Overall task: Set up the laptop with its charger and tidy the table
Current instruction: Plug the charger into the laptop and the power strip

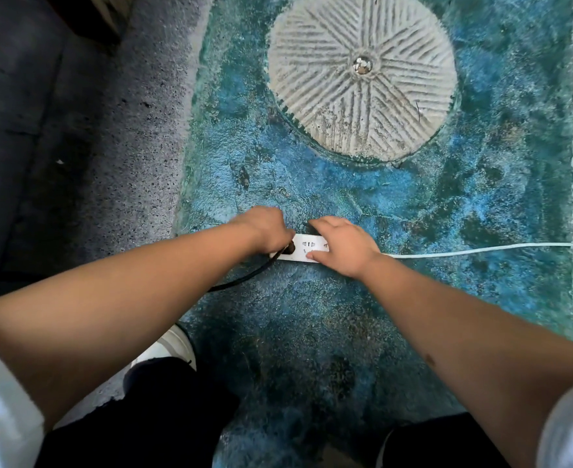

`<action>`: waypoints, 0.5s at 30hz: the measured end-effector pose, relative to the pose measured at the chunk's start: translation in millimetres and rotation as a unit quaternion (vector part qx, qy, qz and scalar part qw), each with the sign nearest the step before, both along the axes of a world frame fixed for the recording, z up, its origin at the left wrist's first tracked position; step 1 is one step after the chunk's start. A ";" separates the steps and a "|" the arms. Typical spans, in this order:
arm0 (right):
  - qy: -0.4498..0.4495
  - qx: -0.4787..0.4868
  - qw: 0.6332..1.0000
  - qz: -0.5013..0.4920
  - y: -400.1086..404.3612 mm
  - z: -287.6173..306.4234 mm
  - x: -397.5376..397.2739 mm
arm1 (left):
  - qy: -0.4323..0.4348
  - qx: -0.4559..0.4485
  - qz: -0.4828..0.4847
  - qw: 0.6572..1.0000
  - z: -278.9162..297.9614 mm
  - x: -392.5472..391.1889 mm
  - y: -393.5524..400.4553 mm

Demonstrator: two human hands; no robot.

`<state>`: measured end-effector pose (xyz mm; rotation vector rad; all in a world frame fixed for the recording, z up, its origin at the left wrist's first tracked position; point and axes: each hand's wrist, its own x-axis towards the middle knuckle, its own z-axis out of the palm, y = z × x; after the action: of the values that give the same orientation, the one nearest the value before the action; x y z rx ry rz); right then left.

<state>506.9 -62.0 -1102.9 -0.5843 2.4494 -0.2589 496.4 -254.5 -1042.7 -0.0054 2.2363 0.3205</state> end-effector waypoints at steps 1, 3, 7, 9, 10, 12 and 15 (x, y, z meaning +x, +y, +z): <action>0.005 0.002 1.000 -0.016 1.1 1.2 -1.0 | 0.032 -0.011 -0.019 0.999 0.3 -4.7 -1.3; 0.015 0.016 0.999 -0.046 3.5 3.7 -3.4 | 0.088 -0.022 -0.059 0.994 0.5 -14.5 -3.6; 0.034 0.053 0.992 -0.105 10.5 6.9 -9.0 | 0.169 -0.041 -0.114 0.978 0.1 -35.5 -5.5; 0.046 0.070 0.989 -0.124 13.9 7.6 -12.9 | 0.191 -0.053 -0.131 0.971 -3.0 -37.3 -4.6; 0.055 0.075 0.987 -0.131 15.7 8.1 -15.8 | 0.199 -0.060 -0.139 0.968 -4.8 -36.6 -4.3; 0.070 0.083 0.984 -0.143 19.0 9.8 -22.1 | 0.210 -0.072 -0.151 0.963 -9.0 -34.7 -4.0; 0.074 0.093 0.981 -0.157 21.2 12.3 -31.7 | 0.203 -0.083 -0.147 0.965 -14.3 -34.4 -3.7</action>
<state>475.3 -40.9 -1090.7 -0.1390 2.6682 -0.1128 462.0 -258.2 -1057.0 0.3268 2.6171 -0.0361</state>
